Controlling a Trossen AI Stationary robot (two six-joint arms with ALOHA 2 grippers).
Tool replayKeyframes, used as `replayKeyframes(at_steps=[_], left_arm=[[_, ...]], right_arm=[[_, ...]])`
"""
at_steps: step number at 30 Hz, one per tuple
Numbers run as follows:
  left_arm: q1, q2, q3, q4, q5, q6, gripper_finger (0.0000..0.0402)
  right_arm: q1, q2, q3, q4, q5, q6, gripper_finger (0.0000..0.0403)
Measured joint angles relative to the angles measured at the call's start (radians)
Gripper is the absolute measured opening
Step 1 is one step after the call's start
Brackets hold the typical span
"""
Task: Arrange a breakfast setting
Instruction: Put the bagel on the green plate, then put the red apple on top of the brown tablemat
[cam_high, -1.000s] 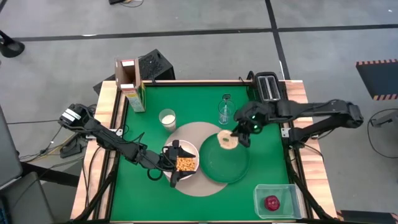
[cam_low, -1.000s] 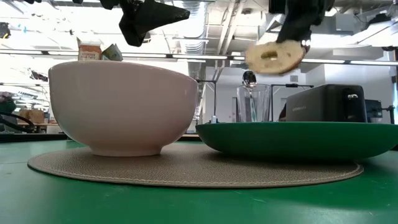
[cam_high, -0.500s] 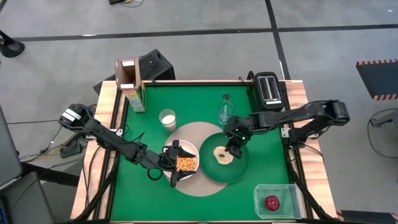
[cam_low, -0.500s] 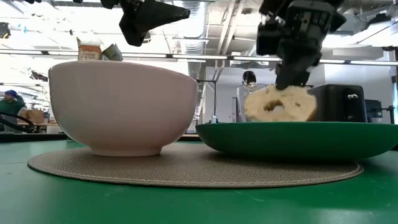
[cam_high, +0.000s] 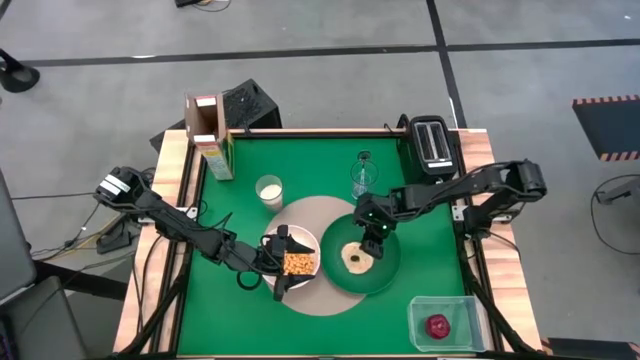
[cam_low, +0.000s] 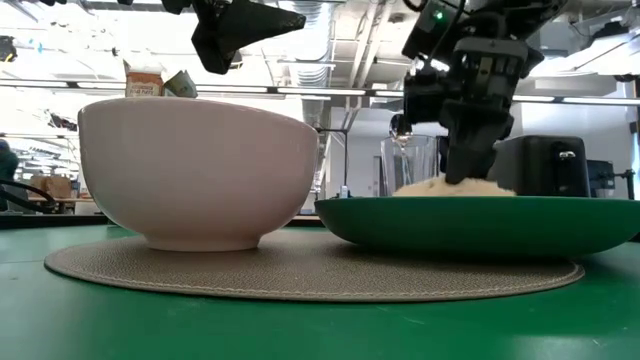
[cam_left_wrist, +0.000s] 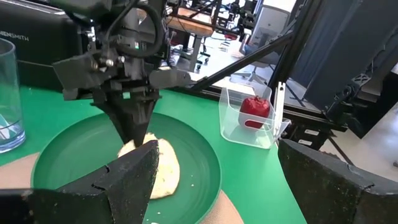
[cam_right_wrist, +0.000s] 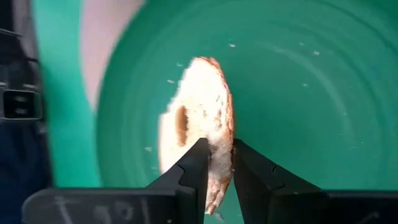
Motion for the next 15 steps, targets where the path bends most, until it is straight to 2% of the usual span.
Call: replayKeyframes(at_steps=[10,15], left_arm=[[0.0,0.0,0.0,-0.001,0.0,0.0,0.0316],[0.0,0.0,0.0,0.0,0.001,0.003,0.0316]], right_arm=[[0.0,0.034,-0.002,-0.016,0.036,-0.011,0.0193],[0.0,0.0,-0.002,-0.02,0.035,-0.026,0.0218]])
